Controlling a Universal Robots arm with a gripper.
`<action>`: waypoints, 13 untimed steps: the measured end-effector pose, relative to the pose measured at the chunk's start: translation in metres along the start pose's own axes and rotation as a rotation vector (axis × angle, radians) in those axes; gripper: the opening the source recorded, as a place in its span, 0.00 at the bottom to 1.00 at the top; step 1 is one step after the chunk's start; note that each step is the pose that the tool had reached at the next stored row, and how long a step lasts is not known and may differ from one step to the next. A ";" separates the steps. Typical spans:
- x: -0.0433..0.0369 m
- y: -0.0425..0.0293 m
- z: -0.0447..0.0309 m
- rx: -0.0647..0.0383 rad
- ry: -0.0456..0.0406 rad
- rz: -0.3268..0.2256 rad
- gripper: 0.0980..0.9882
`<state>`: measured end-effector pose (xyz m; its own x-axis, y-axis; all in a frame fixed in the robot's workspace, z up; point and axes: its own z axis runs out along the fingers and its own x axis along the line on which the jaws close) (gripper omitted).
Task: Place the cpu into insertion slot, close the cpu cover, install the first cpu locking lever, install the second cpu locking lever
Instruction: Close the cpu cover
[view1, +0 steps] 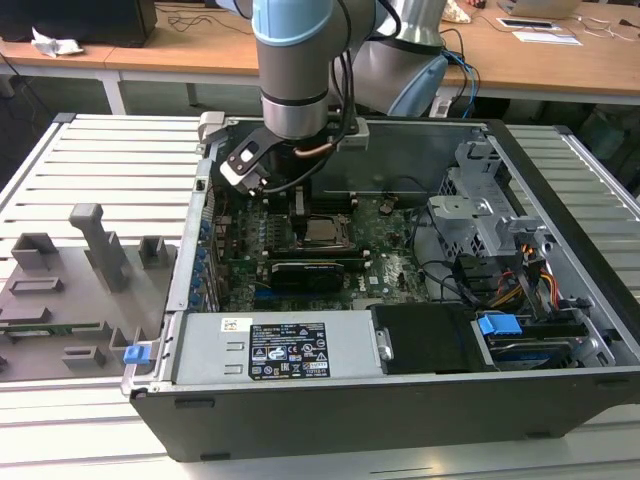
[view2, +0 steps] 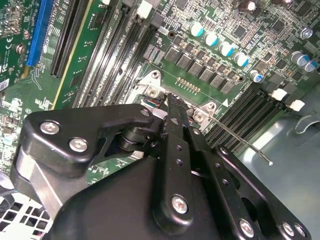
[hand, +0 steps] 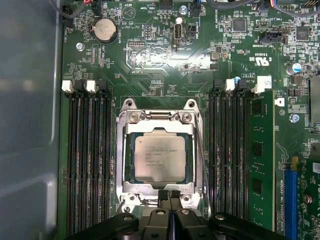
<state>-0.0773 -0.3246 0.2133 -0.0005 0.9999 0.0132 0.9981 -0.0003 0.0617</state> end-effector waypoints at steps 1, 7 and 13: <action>0.0004 0.0003 0.0000 0.000 0.0001 0.000 0.01; 0.0037 0.0033 0.0045 0.000 0.0002 -0.003 0.01; 0.0046 0.0072 0.0101 0.001 0.0001 -0.003 0.01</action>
<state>-0.0695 -0.3199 0.2037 -0.0038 0.9999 0.0131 0.9981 0.0030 0.0611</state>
